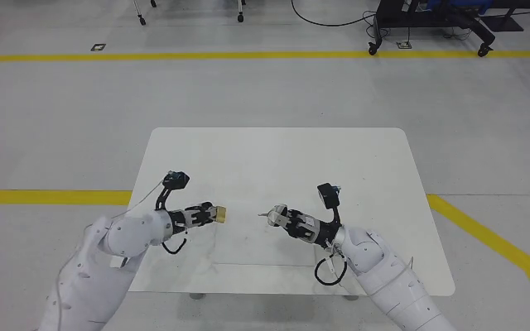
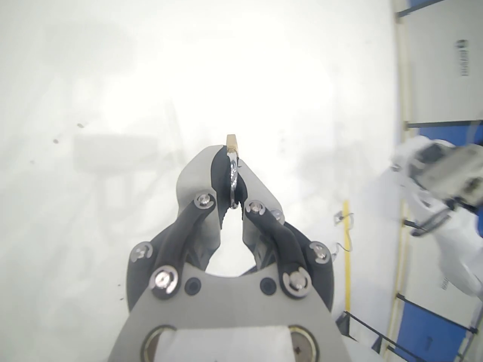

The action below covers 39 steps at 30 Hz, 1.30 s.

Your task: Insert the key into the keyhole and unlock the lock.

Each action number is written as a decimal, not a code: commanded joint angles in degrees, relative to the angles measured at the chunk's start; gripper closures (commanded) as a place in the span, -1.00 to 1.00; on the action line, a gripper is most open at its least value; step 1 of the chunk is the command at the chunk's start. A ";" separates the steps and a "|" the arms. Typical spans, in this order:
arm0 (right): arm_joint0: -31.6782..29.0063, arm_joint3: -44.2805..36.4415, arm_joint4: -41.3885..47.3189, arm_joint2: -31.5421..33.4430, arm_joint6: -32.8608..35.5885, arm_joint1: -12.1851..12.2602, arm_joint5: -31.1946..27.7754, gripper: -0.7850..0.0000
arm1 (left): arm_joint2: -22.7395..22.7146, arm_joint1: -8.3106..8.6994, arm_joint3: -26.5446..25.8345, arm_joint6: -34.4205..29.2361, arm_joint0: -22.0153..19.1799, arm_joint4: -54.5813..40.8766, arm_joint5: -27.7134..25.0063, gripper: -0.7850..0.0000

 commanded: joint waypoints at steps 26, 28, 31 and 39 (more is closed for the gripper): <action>2.03 -0.30 3.02 -5.02 7.42 -1.03 0.78 1.00 | 0.29 -1.05 11.58 -7.73 -1.08 -40.49 -17.73 1.00; 3.21 0.08 4.11 -6.96 10.29 -1.40 1.46 1.00 | 0.69 -1.24 12.18 -6.83 -2.13 -41.40 -16.80 1.00; 4.83 0.96 5.28 -8.96 12.07 -2.08 2.96 1.00 | 2.28 -1.65 12.81 -5.53 -3.91 -41.11 -16.05 1.00; 7.29 2.97 7.60 -10.66 11.88 -3.37 3.42 1.00 | 5.42 -2.22 13.29 -3.98 -6.18 -36.61 -16.81 1.00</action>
